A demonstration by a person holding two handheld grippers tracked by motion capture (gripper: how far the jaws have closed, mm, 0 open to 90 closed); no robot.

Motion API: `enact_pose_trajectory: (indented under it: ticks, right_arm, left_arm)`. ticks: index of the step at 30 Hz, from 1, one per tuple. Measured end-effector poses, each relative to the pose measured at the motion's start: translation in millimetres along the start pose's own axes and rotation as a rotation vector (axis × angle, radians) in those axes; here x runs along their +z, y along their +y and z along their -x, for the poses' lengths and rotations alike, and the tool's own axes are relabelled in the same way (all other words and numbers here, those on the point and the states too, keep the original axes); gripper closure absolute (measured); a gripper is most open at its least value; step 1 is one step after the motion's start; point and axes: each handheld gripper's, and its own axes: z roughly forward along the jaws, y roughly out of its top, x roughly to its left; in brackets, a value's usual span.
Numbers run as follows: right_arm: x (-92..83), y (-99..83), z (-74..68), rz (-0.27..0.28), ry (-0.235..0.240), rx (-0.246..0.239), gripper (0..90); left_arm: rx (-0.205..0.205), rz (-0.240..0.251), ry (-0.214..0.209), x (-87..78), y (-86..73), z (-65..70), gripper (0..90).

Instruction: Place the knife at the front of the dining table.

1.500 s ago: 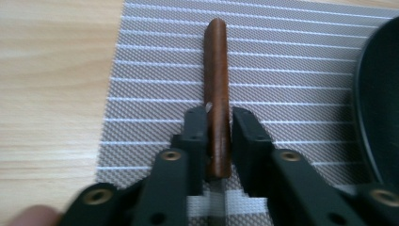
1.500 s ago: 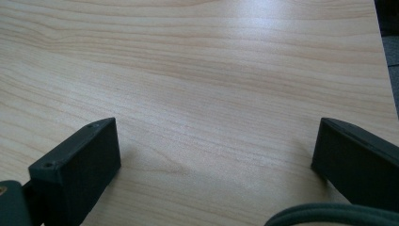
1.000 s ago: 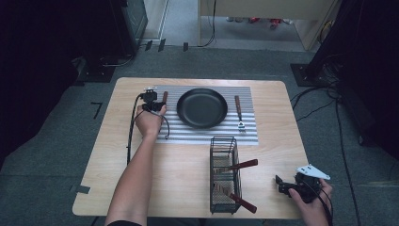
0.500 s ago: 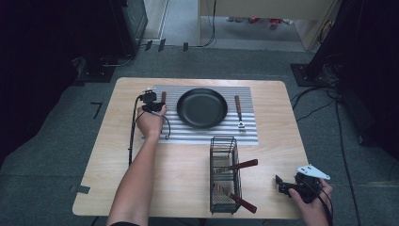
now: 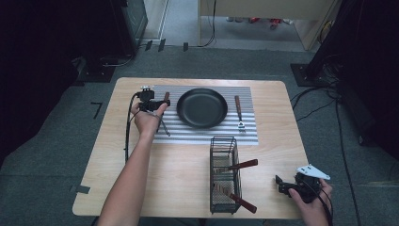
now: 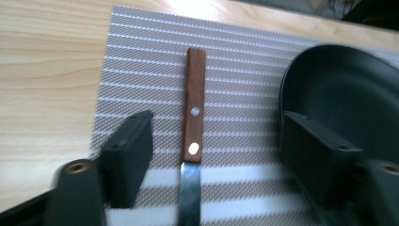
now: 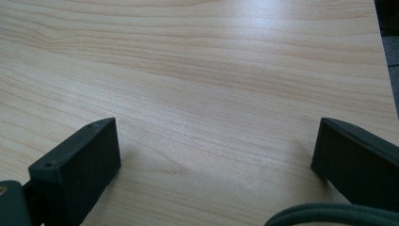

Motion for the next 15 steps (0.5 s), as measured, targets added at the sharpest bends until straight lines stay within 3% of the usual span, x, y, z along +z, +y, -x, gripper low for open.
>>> enact_pose_trajectory:
  ticks: [2,3,5,7,9,15]
  right_arm:
    - [0.0,0.0,0.0,0.000,0.000,0.000,0.9]
    - [0.0,0.0,0.0,0.000,0.000,0.000,0.9]
    - [0.0,0.0,0.0,0.000,0.000,0.000,0.9]
    - [0.0,0.0,0.0,0.000,0.000,0.000,0.9]
    - [0.0,0.0,0.0,0.000,0.000,0.000,0.9]
    - [0.0,0.0,0.0,0.000,0.000,0.000,0.9]
  left_arm:
    - [0.010,-0.006,-0.028,-5.3,-6.4,-6.4,65.5]
    - [0.010,-0.006,-0.028,-5.3,-6.4,-6.4,74.2]
    - [0.016,-0.028,-0.065,-10.8,-17.6,-19.2,87.6]
    - [0.047,-0.040,-0.047,-13.7,-24.7,-25.4,90.0]
    - [0.051,-0.048,-0.054,-16.2,-30.7,-29.9,90.0]
    - [0.101,-0.067,-0.030,-19.1,-42.1,-27.8,90.0]
